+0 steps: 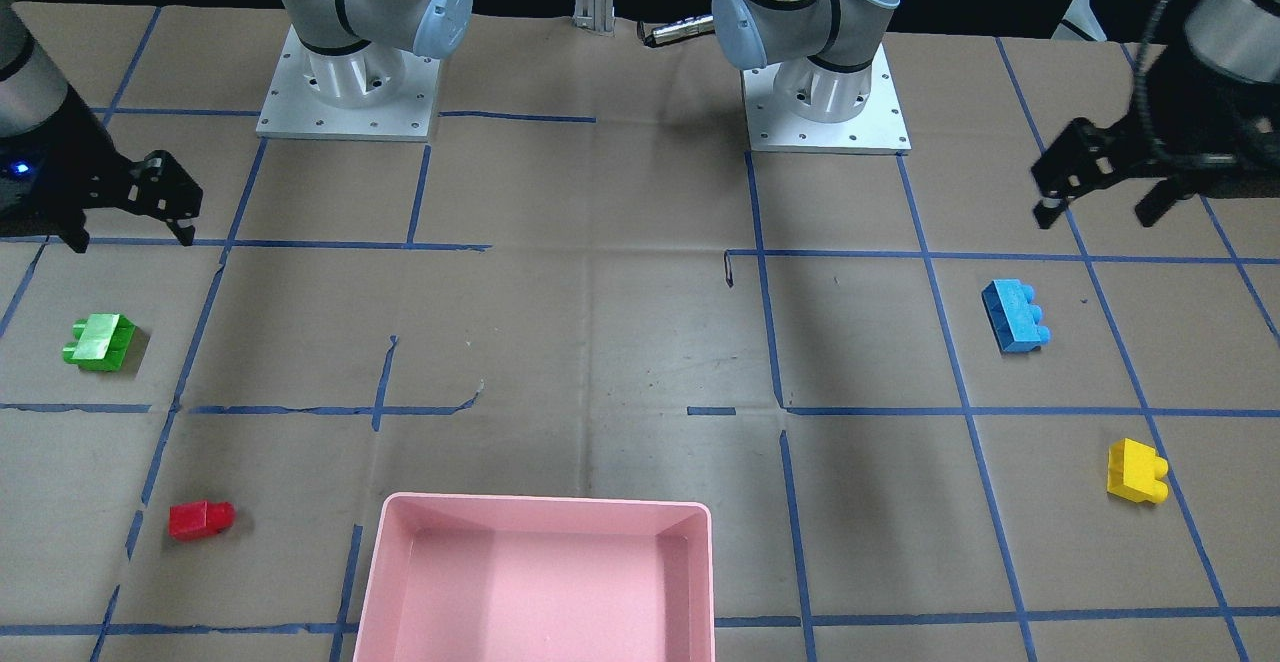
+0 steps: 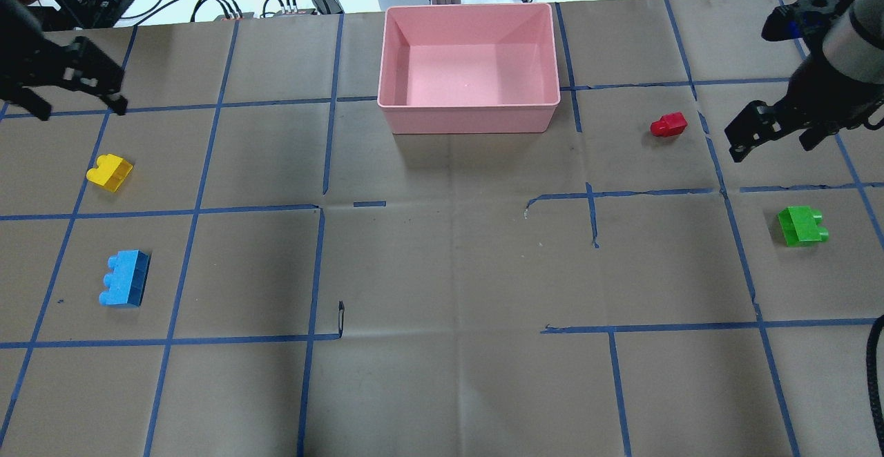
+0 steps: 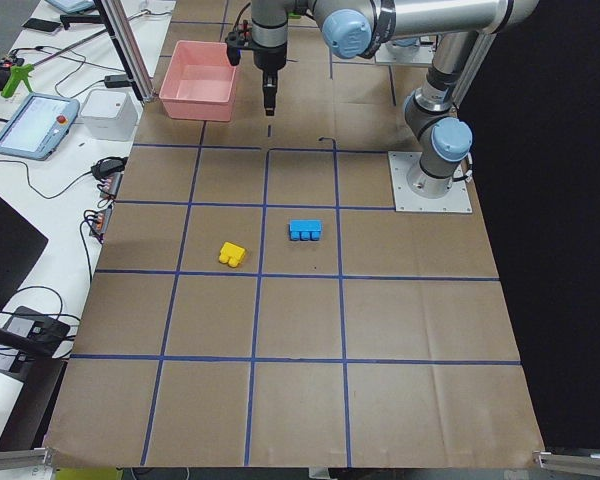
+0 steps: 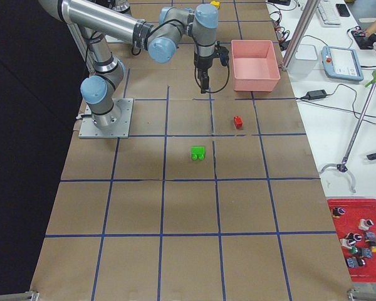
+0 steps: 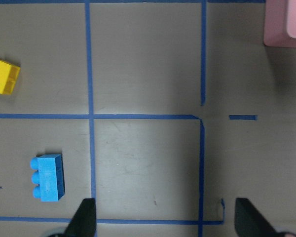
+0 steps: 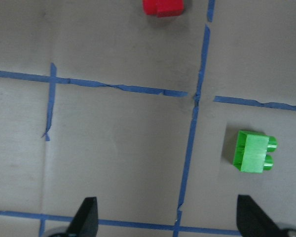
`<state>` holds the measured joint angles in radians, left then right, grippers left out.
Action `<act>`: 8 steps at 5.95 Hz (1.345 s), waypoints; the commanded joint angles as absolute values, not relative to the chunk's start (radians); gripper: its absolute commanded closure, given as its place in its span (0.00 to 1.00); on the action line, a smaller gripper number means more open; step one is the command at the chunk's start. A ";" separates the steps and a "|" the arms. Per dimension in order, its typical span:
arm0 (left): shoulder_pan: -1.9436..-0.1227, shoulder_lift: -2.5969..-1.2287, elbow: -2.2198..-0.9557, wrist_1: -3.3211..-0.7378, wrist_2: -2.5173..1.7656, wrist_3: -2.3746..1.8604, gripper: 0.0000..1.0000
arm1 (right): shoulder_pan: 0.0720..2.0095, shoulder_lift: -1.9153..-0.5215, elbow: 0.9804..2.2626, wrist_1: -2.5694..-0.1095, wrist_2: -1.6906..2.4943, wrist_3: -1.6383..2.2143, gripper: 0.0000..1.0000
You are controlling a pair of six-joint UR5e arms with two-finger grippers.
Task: Put all blocks into box
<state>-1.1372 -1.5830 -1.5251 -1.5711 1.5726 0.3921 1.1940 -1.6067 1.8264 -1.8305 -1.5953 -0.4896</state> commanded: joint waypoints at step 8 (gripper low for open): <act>-0.867 -1.774 -2.075 -0.886 1.563 0.621 0.01 | 0.924 -1.246 2.009 -2.402 -1.588 -0.614 0.01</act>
